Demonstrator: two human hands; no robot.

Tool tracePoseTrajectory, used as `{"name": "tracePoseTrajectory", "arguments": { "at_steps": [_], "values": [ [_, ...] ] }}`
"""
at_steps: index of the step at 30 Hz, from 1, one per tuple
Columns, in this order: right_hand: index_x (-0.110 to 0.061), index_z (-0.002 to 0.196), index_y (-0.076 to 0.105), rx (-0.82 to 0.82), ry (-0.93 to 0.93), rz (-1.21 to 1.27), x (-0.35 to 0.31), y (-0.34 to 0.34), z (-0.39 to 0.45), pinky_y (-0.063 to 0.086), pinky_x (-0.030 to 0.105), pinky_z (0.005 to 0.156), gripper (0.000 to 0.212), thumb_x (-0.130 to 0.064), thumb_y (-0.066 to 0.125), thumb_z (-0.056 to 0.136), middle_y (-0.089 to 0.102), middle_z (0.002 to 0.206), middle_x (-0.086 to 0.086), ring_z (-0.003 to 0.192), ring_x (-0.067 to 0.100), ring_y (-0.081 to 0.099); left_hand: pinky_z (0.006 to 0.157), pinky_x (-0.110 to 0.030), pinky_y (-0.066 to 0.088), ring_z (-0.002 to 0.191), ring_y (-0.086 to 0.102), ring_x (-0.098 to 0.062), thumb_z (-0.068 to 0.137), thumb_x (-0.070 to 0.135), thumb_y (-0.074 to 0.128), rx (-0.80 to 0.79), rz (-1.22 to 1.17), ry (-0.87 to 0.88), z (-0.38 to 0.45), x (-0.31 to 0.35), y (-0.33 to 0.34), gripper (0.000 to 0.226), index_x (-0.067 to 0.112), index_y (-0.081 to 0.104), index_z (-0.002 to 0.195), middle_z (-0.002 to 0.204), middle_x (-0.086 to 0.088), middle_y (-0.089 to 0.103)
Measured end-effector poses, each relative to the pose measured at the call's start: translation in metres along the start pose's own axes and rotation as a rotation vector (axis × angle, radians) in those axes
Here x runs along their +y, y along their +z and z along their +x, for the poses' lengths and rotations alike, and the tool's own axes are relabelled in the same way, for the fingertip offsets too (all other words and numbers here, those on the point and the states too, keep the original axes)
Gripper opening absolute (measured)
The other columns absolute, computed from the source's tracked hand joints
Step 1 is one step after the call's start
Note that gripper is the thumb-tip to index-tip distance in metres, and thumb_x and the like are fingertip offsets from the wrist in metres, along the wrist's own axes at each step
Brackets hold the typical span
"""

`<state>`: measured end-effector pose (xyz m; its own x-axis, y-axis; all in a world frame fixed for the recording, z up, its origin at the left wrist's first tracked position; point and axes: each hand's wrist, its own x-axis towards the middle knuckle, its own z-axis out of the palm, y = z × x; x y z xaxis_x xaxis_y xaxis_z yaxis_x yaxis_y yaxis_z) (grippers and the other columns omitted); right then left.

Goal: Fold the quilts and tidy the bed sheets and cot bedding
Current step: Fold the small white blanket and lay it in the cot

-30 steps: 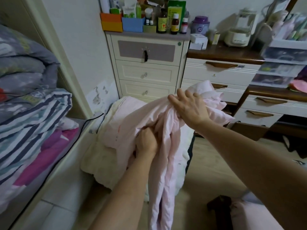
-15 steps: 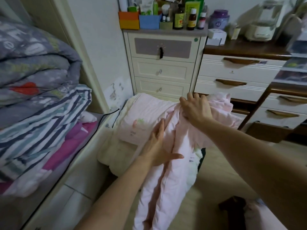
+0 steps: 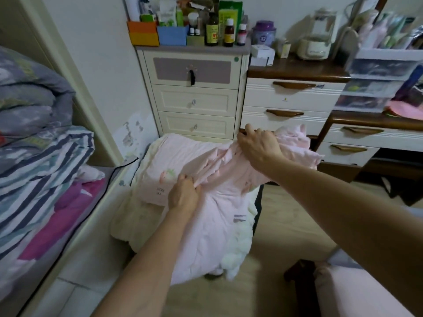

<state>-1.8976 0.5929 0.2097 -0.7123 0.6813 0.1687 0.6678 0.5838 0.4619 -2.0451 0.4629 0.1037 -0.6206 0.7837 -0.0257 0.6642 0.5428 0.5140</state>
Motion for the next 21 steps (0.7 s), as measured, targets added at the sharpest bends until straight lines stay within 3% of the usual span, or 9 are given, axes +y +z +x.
{"name": "tracePoseTrajectory", "arguments": {
  "at_steps": [2,4,6,9,13,15,18,20,21],
  "values": [
    [-0.011,0.139,0.03,0.011,-0.036,0.025,0.004,0.004,-0.009,0.036,0.032,0.053,0.06,-0.005,0.058,0.086,0.04,0.126,0.011,0.084,0.023,0.059,0.069,-0.032,0.038,0.098,0.058,-0.038,0.097,0.024,0.048,0.026,-0.001,0.025,0.007,0.002,-0.008,0.014,0.012,0.053,0.093,0.109,-0.018,0.06],
    [-0.014,0.15,0.006,0.044,-0.188,0.077,-0.007,0.01,-0.021,0.031,0.031,0.044,0.081,-0.007,0.056,0.086,0.032,0.137,0.011,0.075,0.022,0.061,0.067,-0.03,0.035,0.09,0.058,-0.036,0.096,0.021,0.046,0.026,-0.032,0.022,0.01,0.012,-0.012,0.012,0.014,0.048,0.087,0.098,-0.016,0.062],
    [-0.021,0.151,-0.011,0.037,-0.354,0.176,-0.029,0.015,-0.037,0.027,0.031,0.039,0.102,-0.025,0.065,0.083,0.027,0.143,0.007,0.062,0.022,0.057,0.059,-0.026,0.036,0.075,0.059,-0.024,0.094,0.023,0.045,-0.024,-0.098,0.01,0.01,0.032,-0.014,0.014,0.017,0.055,0.085,0.083,-0.006,0.062],
    [-0.023,0.149,-0.02,-0.073,-0.327,0.454,-0.043,0.019,-0.047,0.037,0.032,0.05,0.134,-0.06,0.075,0.062,0.018,0.152,0.006,0.069,0.028,0.061,0.047,-0.023,0.034,0.059,0.052,-0.011,0.09,0.023,0.051,-0.153,-0.184,0.089,0.009,0.046,-0.023,0.023,0.019,0.055,0.069,0.065,0.004,0.056],
    [-0.028,0.145,-0.029,-0.158,-0.415,0.522,-0.052,0.029,-0.049,0.045,0.033,0.06,0.144,-0.069,0.074,0.055,-0.004,0.162,0.0,0.075,0.024,0.062,0.045,-0.021,0.032,0.055,0.051,-0.01,0.088,0.018,0.058,-0.242,-0.168,0.119,0.001,0.034,-0.027,0.028,0.018,0.051,0.06,0.059,0.003,0.054],
    [-0.031,0.146,-0.027,-0.141,-0.458,0.555,-0.065,0.034,-0.048,0.039,0.029,0.056,0.141,-0.073,0.07,0.053,0.001,0.161,-0.005,0.067,0.019,0.056,0.041,-0.017,0.033,0.053,0.05,-0.009,0.086,0.014,0.058,-0.22,-0.176,0.108,-0.001,0.027,-0.024,0.027,0.016,0.051,0.06,0.055,0.002,0.052],
    [-0.028,0.152,-0.01,-0.136,-0.436,0.514,-0.084,0.035,-0.041,0.032,0.029,0.053,0.126,-0.078,0.054,0.055,0.04,0.139,-0.005,0.061,0.016,0.045,0.035,-0.01,0.028,0.047,0.044,-0.008,0.084,0.008,0.059,-0.193,-0.261,0.034,-0.004,0.013,-0.021,0.032,0.013,0.047,0.055,0.05,0.003,0.044],
    [-0.024,0.149,0.021,-0.171,-0.385,0.492,-0.093,0.032,-0.037,0.035,0.029,0.058,0.102,-0.069,0.054,0.064,0.051,0.114,-0.007,0.069,0.019,0.053,0.037,-0.011,0.028,0.044,0.042,-0.006,0.085,0.008,0.061,-0.233,-0.364,-0.038,-0.007,-0.001,-0.023,0.035,0.013,0.047,0.053,0.047,0.005,0.044],
    [-0.023,0.137,0.04,-0.192,-0.364,0.482,-0.097,0.03,-0.034,0.037,0.03,0.06,0.08,-0.059,0.059,0.069,0.053,0.109,-0.006,0.077,0.021,0.059,0.043,-0.012,0.031,0.046,0.044,-0.005,0.085,0.01,0.063,-0.274,-0.444,-0.049,-0.01,-0.006,-0.026,0.034,0.012,0.051,0.054,0.048,0.007,0.047]
  ]
}}
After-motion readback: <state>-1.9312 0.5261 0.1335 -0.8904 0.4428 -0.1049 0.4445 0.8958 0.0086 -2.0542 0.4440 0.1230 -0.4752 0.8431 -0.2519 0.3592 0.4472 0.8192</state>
